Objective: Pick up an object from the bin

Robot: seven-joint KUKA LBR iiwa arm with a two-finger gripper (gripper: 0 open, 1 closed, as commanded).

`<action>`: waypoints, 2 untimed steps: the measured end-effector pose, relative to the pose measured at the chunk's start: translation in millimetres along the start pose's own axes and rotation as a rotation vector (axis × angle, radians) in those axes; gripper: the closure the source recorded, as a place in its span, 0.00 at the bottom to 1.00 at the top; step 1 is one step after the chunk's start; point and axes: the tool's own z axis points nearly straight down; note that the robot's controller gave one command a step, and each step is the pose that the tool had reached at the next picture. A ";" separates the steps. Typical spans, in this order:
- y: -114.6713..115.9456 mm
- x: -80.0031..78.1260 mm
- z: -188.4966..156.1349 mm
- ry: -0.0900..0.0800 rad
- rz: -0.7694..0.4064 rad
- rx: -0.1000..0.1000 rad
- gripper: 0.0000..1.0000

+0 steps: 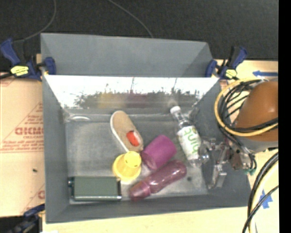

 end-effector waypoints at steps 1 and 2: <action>0.7 -2.0 -4.2 -0.008 -0.005 0.002 0.00; 27.3 -4.6 80.1 -0.004 0.100 -0.007 0.00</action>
Offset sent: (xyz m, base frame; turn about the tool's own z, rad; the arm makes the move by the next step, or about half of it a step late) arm 0.0018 0.0243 -0.0860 0.1131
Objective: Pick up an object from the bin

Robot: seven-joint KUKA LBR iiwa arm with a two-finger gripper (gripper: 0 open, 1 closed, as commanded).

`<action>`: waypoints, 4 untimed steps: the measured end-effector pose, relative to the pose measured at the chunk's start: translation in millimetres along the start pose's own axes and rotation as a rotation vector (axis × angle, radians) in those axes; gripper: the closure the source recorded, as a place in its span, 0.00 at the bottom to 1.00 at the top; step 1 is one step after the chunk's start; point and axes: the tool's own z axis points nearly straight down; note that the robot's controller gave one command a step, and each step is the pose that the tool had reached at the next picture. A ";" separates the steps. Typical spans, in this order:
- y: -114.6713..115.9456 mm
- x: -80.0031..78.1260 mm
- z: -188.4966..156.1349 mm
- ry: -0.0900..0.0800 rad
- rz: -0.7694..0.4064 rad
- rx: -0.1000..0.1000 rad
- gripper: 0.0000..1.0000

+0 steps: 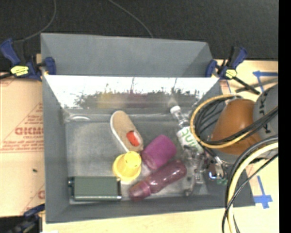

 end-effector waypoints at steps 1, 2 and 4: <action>40.5 -13.9 6.1 -0.006 -0.033 0.010 1.00; 40.4 -13.9 6.1 -0.006 -0.034 0.010 1.00; 38.4 -7.1 -15.7 -0.006 -0.061 0.010 1.00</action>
Offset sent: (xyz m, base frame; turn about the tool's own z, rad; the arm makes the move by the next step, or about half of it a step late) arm 0.0000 0.0000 0.0000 0.0000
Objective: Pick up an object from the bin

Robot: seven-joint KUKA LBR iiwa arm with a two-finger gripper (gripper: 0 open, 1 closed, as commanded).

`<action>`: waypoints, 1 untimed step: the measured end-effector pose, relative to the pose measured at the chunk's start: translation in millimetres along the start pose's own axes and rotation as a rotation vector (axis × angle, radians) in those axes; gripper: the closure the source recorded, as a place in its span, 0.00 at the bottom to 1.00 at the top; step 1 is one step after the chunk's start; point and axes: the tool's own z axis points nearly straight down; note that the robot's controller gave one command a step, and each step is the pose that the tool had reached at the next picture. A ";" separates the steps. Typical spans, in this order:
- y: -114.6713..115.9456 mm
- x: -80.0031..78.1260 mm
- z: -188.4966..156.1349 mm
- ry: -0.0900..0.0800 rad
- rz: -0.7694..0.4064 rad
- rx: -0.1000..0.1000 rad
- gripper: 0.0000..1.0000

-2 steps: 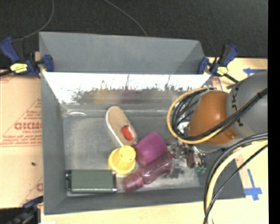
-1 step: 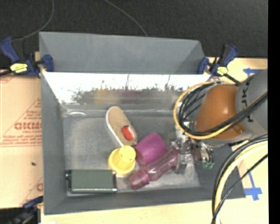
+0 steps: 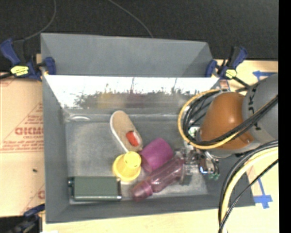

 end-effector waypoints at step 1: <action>3.6 -4.2 -59.5 -0.015 -0.010 0.003 1.00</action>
Offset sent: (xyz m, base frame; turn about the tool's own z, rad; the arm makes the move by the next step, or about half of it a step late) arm 0.0072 0.0052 0.0175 0.0362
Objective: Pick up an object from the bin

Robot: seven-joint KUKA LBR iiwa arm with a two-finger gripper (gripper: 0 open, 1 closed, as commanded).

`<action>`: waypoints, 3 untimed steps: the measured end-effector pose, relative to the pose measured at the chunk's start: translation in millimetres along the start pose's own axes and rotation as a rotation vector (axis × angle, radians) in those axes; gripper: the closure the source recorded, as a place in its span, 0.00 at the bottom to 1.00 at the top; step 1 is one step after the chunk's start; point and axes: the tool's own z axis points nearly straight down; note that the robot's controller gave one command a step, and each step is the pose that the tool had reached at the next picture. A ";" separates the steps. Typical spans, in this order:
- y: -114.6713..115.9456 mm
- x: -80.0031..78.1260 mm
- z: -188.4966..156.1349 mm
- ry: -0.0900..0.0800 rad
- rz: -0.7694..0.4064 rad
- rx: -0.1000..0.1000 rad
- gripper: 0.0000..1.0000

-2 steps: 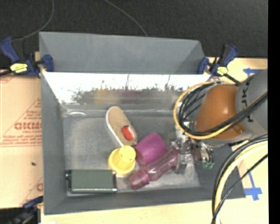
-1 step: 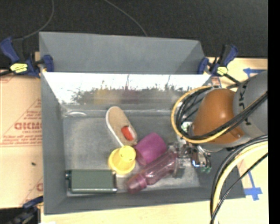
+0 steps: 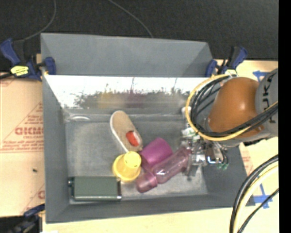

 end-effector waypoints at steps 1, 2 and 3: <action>1.1 -2.0 44.3 0.018 0.045 -0.003 1.00; 1.5 6.0 -44.3 0.011 0.029 -0.002 1.00; 14.2 -9.1 12.3 0.005 0.012 -0.001 1.00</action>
Offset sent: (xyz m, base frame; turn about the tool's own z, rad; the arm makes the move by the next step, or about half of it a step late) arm -0.0194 0.0043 0.1645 0.0032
